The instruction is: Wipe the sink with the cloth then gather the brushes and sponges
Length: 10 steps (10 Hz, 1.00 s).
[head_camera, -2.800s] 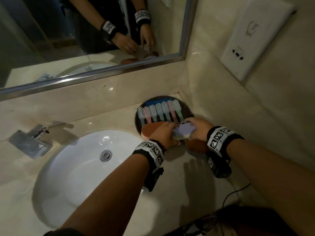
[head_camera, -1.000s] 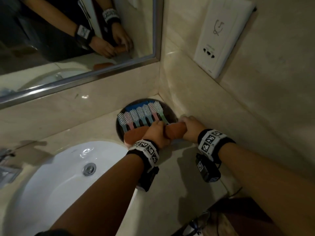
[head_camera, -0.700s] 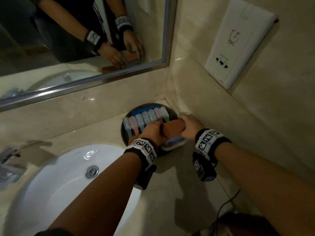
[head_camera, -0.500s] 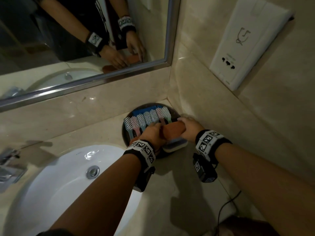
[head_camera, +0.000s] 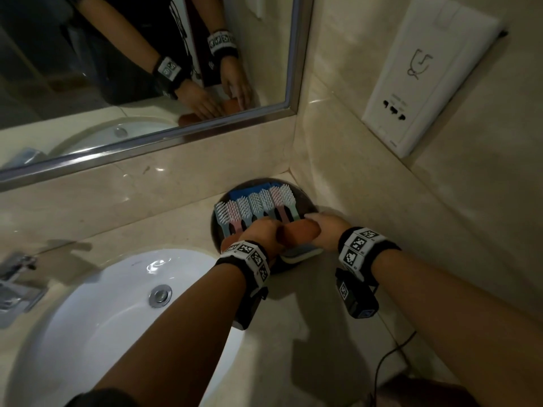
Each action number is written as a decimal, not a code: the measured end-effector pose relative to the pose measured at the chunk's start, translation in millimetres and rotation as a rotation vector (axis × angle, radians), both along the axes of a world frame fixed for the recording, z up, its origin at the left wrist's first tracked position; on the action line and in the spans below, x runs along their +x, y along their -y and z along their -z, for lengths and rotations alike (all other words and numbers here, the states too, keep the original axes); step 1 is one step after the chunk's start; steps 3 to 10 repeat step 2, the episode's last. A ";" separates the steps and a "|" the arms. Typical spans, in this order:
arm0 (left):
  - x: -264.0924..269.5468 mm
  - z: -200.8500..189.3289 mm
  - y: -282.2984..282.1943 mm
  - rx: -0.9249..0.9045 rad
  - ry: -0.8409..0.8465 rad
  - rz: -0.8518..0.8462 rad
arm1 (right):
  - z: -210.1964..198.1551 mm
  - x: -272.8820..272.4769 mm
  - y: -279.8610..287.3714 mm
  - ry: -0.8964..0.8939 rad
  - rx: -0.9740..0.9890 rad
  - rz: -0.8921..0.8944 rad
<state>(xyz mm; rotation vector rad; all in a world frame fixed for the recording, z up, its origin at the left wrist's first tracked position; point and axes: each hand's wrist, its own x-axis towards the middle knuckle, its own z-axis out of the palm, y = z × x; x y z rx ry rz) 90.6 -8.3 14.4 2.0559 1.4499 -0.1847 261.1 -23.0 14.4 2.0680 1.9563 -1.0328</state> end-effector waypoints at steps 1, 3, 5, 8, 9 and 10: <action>-0.9 -3.2 4.5 0.030 0.017 -0.012 | -2.2 0.0 2.5 0.014 0.018 -0.010; -6.6 -7.9 10.9 0.023 0.005 -0.017 | -5.0 3.3 5.0 0.045 0.052 -0.017; -6.6 -7.9 10.9 0.023 0.005 -0.017 | -5.0 3.3 5.0 0.045 0.052 -0.017; -6.6 -7.9 10.9 0.023 0.005 -0.017 | -5.0 3.3 5.0 0.045 0.052 -0.017; -6.6 -7.9 10.9 0.023 0.005 -0.017 | -5.0 3.3 5.0 0.045 0.052 -0.017; -6.6 -7.9 10.9 0.023 0.005 -0.017 | -5.0 3.3 5.0 0.045 0.052 -0.017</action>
